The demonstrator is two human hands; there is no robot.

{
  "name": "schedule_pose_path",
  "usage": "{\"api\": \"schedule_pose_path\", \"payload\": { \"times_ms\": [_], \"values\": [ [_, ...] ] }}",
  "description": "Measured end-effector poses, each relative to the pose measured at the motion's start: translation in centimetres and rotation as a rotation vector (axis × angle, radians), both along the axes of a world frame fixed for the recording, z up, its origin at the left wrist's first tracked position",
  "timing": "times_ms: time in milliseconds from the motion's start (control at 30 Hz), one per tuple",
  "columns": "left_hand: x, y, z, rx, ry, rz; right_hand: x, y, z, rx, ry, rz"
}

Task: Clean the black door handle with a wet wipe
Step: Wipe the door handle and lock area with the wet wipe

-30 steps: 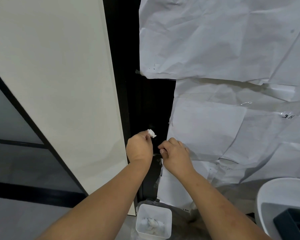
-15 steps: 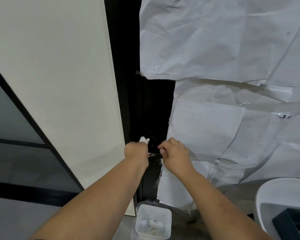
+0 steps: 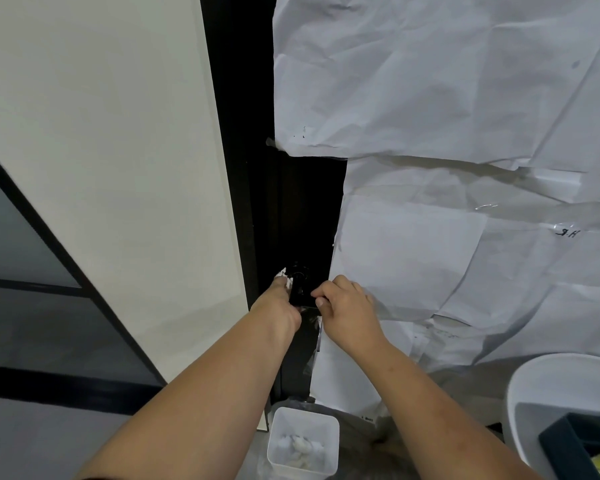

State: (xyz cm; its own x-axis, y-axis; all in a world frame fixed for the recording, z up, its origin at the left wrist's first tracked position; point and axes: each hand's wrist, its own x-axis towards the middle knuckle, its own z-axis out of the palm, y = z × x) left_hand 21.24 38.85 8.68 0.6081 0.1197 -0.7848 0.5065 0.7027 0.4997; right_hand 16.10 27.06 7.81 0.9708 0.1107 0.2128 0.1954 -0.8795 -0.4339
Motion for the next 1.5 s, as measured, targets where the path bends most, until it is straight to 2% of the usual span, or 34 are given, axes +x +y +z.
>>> {"api": "schedule_pose_path", "payload": {
  "times_ms": [100, 200, 300, 433, 533, 633, 800, 933, 1100, 1267, 1367, 1500],
  "values": [
    [0.6, -0.1, -1.4, 0.022, 0.024, -0.002, 0.0, 0.0, 0.1, -0.001, 0.004, 0.002],
    [-0.4, -0.1, -1.5, 0.136, -0.048, 0.051, 0.0, -0.1, -0.1, -0.004, -0.003, 0.008],
    [-2.0, 0.0, -1.5, 0.425, -0.208, 0.068, 0.2, -0.1, -0.2, -0.007, -0.010, 0.005],
    [-2.8, 0.5, -1.2, 0.771, -0.346, -0.071, 0.3, 0.0, -0.3, -0.009, -0.006, 0.002],
    [-2.8, 0.6, -0.6, 0.951, -0.364, -0.121, 0.3, 0.0, -0.3, -0.011, -0.005, -0.003],
    [-2.8, 0.8, -0.6, 1.052, -0.405, -0.137, 0.2, -0.1, -0.3, -0.012, -0.003, 0.006],
    [-3.4, 1.6, -1.3, 0.928, -0.490, -0.142, 0.3, 0.0, -0.3, -0.010, -0.004, 0.005],
    [-2.9, 2.3, -0.6, 0.774, -0.427, -0.212, 0.3, 0.0, -0.2, -0.010, 0.006, 0.003],
    [-3.8, 3.7, -0.3, 0.457, -0.296, -0.345, 0.2, 0.1, 0.0, 0.010, 0.018, -0.003],
    [-4.2, 3.6, -0.2, 0.179, -0.278, -0.307, 0.1, 0.1, 0.1, 0.009, 0.022, -0.004],
    [-3.0, 3.3, 0.6, 0.164, -0.294, -0.292, 0.2, 0.0, 0.1, 0.003, 0.025, 0.005],
    [-3.3, 3.8, -0.3, 0.299, -0.317, -0.334, 0.3, -0.2, 0.0, -0.001, 0.033, 0.020]
  ]
}}
